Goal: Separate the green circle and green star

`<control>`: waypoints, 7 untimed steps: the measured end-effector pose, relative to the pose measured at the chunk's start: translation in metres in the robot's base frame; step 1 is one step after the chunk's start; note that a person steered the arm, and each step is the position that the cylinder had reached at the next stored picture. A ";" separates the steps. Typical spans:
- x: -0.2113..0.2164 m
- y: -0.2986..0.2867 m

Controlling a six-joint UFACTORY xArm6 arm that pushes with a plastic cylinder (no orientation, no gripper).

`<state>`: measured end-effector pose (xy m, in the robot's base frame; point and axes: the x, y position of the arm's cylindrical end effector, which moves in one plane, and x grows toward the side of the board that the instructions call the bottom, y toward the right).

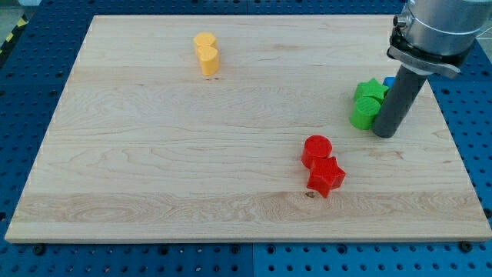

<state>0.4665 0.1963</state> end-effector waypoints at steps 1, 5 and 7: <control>-0.013 0.001; 0.024 0.024; 0.042 0.035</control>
<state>0.5081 0.2313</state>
